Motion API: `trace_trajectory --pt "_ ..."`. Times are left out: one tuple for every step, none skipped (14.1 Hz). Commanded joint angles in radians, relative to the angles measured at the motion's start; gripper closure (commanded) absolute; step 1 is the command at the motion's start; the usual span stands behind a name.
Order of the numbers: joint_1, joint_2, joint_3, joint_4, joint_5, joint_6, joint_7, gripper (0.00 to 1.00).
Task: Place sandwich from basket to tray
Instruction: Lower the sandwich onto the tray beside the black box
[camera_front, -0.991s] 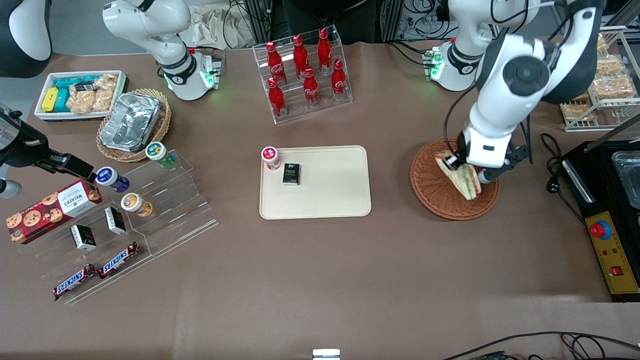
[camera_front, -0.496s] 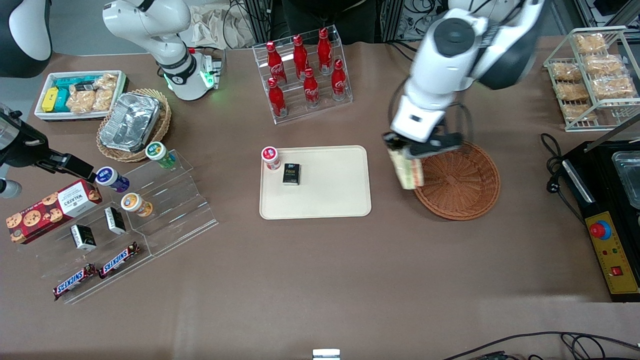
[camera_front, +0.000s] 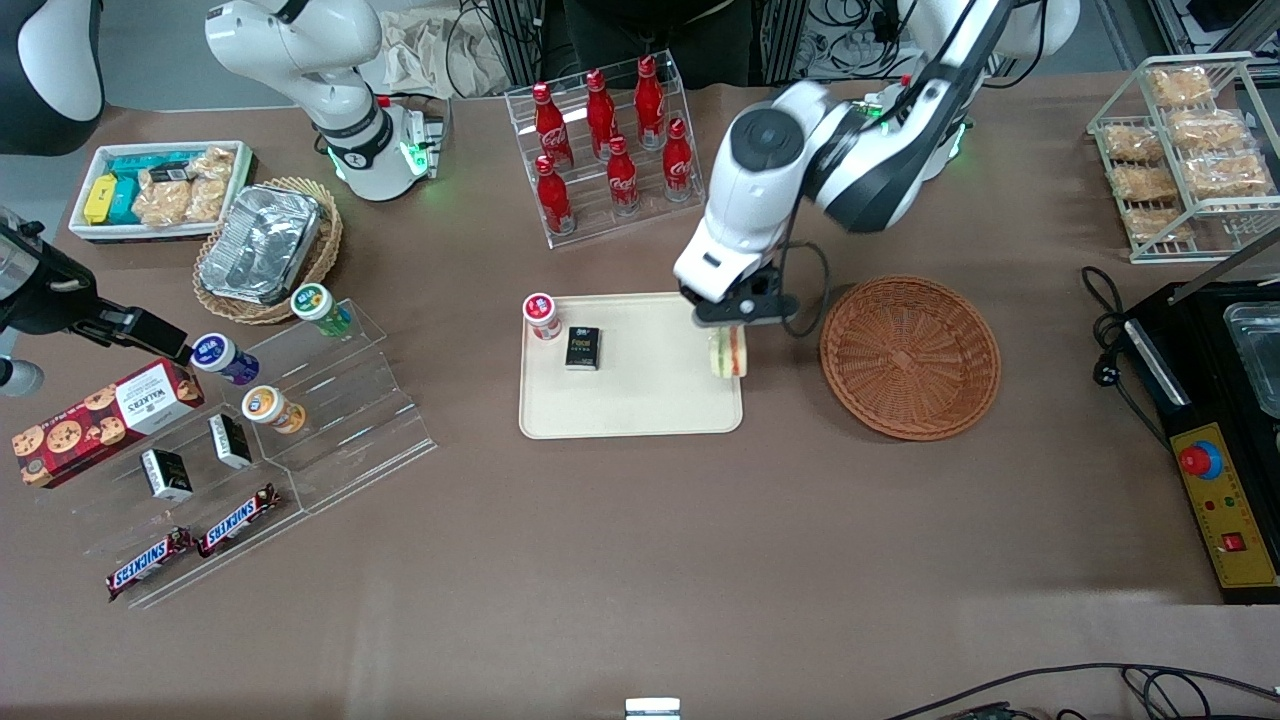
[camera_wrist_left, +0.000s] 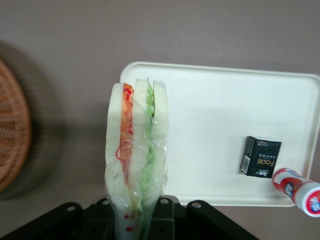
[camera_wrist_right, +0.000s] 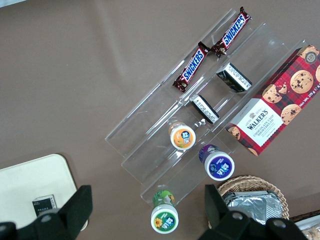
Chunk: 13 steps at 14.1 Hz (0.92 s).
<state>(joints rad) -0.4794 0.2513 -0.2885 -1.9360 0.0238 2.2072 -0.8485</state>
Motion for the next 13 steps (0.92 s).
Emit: trace_trajectory --pt "-0.025 0.075 0.012 -0.02 0.016 0.071 0.019 1.0" --pt "-0.025 0.095 0.012 -0.034 0.018 0.095 0.029 1.0" --pt "-0.025 0.114 0.014 -0.041 0.018 0.112 0.035 1.0" --pt "-0.024 0.137 0.014 -0.046 0.046 0.118 0.034 1.0" --pt "-0.022 0.158 0.014 -0.047 0.08 0.127 0.026 1.0" --pt "-0.022 0.178 0.014 -0.05 0.087 0.147 0.028 1.0" --pt "-0.022 0.195 0.015 -0.054 0.088 0.175 0.028 1.0" --pt "-0.021 0.209 0.014 -0.061 0.088 0.205 0.031 1.0" --pt "-0.021 0.215 0.014 -0.07 0.088 0.233 0.032 1.0" --pt "-0.021 0.224 0.015 -0.07 0.09 0.247 0.034 1.0" --pt "-0.021 0.235 0.015 -0.067 0.093 0.25 0.034 1.0" --pt "-0.019 0.244 0.015 -0.064 0.108 0.25 0.034 0.64" --pt "-0.019 0.246 0.015 -0.063 0.125 0.252 0.034 0.01"
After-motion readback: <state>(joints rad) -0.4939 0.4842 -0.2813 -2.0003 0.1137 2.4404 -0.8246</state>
